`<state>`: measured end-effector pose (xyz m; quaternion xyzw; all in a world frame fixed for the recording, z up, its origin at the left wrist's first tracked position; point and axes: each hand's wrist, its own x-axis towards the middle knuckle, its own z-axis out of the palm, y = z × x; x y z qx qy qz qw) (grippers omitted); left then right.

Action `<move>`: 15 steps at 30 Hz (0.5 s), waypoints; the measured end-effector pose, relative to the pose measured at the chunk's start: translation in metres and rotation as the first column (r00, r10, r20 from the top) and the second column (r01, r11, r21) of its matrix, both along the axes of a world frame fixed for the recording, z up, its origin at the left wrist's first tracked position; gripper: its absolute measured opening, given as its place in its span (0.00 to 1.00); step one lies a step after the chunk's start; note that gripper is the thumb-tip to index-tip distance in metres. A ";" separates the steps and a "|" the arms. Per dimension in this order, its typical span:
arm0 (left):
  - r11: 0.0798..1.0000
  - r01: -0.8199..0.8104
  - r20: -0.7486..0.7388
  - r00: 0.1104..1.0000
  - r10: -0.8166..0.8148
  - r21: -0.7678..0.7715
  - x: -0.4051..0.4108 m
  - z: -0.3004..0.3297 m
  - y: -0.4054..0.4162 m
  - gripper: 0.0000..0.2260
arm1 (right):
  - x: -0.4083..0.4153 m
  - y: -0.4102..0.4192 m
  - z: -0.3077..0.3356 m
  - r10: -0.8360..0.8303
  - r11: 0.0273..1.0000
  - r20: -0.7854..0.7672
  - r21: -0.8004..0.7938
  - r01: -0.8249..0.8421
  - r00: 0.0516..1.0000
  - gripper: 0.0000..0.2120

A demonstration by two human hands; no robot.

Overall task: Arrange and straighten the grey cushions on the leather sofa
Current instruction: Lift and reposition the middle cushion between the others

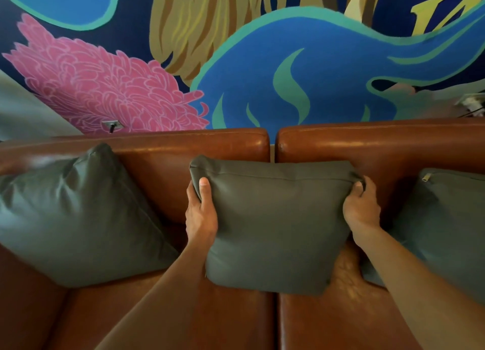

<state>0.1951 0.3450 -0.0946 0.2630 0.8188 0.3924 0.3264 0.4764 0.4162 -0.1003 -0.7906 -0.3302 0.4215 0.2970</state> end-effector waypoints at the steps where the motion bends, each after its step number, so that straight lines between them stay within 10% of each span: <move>1: 1.000 -0.016 0.032 0.999 0.017 -0.004 0.000 0.000 0.000 0.33 | 0.004 0.000 -0.002 -0.021 1.000 -0.070 0.010 0.022 0.997 0.25; 8: 0.999 -0.050 0.202 0.978 0.048 0.003 0.006 0.010 -0.011 0.39 | 0.014 -0.030 0.003 -0.019 0.996 -0.475 -0.082 -0.022 0.880 0.39; 15: 0.995 -0.091 0.249 0.964 0.097 -0.035 0.018 0.015 -0.016 0.37 | 0.010 -0.020 0.020 0.039 0.992 -0.428 -0.094 -0.087 0.903 0.40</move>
